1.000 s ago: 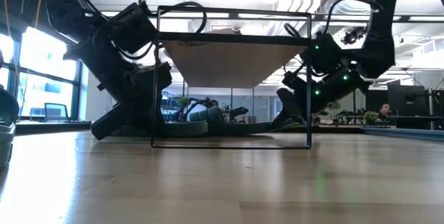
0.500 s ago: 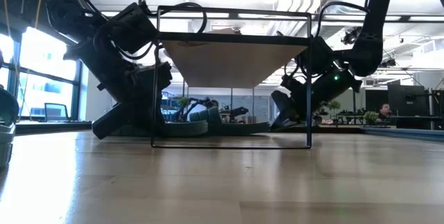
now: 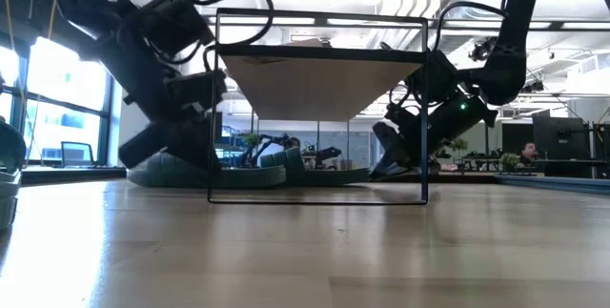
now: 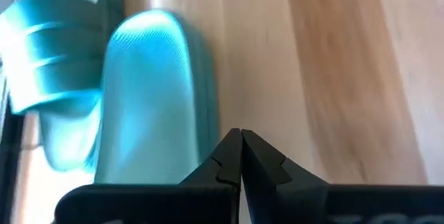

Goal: Pick and place slides into the shelf
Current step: Put the green slide under the shelf

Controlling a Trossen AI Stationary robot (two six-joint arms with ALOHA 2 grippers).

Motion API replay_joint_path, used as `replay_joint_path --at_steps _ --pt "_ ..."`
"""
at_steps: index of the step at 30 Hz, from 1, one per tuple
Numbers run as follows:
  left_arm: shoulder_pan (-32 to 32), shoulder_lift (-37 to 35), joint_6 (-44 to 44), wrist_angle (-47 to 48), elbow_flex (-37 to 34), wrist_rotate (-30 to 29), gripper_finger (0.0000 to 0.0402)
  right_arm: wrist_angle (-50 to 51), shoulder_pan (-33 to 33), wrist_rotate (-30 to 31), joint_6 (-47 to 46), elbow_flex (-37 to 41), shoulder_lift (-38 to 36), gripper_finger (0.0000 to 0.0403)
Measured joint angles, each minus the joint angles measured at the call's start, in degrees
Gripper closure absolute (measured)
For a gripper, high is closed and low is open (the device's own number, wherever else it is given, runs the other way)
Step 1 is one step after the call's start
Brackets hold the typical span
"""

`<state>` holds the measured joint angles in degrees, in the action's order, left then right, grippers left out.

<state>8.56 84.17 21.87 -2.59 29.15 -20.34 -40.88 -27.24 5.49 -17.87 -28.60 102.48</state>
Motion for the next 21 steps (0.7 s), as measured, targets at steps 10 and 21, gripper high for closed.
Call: replay_joint_path --at_steps 10,21 --pt "0.0 -11.5 -2.8 16.1 0.0 -0.8 0.0402 0.4 0.0 -3.8 -0.2 0.0 0.0 0.0403" --pt "0.1 -28.4 -10.5 37.6 0.0 -5.8 0.0401 0.9 0.0 -5.5 -1.8 0.0 0.0 0.0403"
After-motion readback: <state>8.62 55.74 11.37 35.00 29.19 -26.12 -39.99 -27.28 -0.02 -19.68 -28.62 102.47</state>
